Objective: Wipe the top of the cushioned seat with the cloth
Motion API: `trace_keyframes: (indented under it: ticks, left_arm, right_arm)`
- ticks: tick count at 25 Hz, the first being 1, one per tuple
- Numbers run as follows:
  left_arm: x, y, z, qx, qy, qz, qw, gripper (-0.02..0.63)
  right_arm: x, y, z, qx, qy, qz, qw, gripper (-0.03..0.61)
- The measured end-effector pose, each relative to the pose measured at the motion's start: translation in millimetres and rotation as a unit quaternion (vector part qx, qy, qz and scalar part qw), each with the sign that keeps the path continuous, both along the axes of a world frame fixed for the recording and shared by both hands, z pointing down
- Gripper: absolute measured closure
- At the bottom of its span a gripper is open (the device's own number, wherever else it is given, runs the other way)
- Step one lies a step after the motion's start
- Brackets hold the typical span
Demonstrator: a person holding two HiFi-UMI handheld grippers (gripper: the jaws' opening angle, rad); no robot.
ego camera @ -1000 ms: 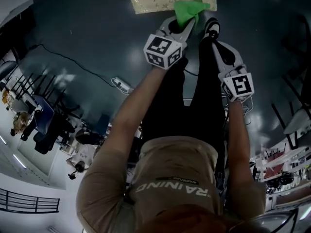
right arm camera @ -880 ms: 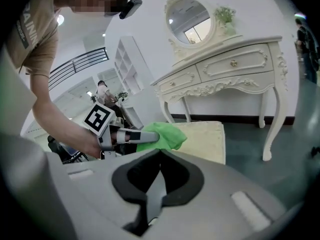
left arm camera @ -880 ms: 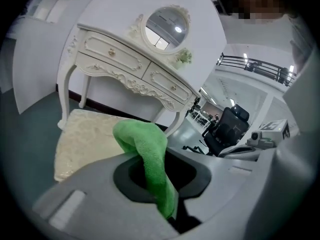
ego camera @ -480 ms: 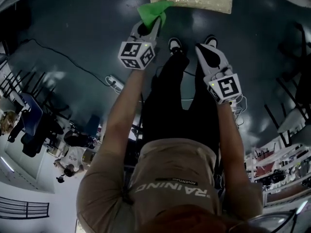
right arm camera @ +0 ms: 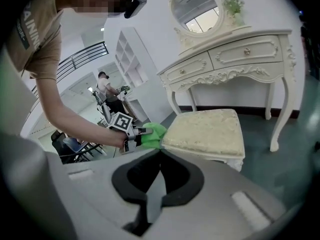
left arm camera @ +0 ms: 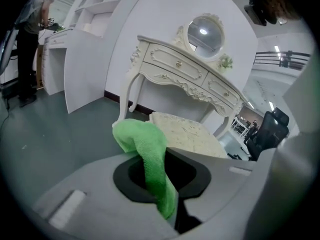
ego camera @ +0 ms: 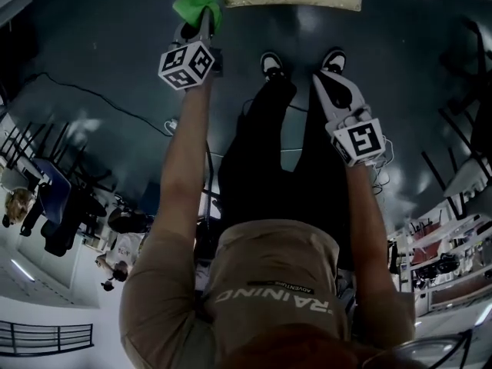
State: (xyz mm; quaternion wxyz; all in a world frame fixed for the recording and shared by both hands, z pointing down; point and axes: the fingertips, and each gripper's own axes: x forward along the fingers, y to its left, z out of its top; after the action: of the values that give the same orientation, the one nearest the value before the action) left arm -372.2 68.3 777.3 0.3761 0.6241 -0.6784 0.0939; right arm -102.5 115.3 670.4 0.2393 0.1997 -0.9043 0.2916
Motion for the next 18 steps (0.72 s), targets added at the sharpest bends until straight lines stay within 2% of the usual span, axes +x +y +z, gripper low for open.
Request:
trace_keyframes:
  ticks: [4, 8, 14, 18]
  left_arm:
    - [15, -19, 22, -0.015, -0.009, 0.024, 0.9996, 0.568]
    - [48, -38, 35, -0.02, -0.023, 0.066, 0.9974, 0.568]
    - [89, -54, 28, -0.019, -0.023, 0.087, 0.9958, 0.568]
    - [125, -66, 30, -0.021, -0.02, 0.1, 0.9946, 0.568]
  right_arm:
    - [9, -7, 8, -0.011, -0.005, 0.019, 1.0, 0.577]
    - [20, -22, 15, -0.017, -0.02, 0.04, 0.999, 0.577]
    - [37, -31, 12, -0.023, -0.03, 0.036, 0.999, 0.577]
    - [62, -42, 11, -0.02, -0.032, 0.037, 0.999, 0.577]
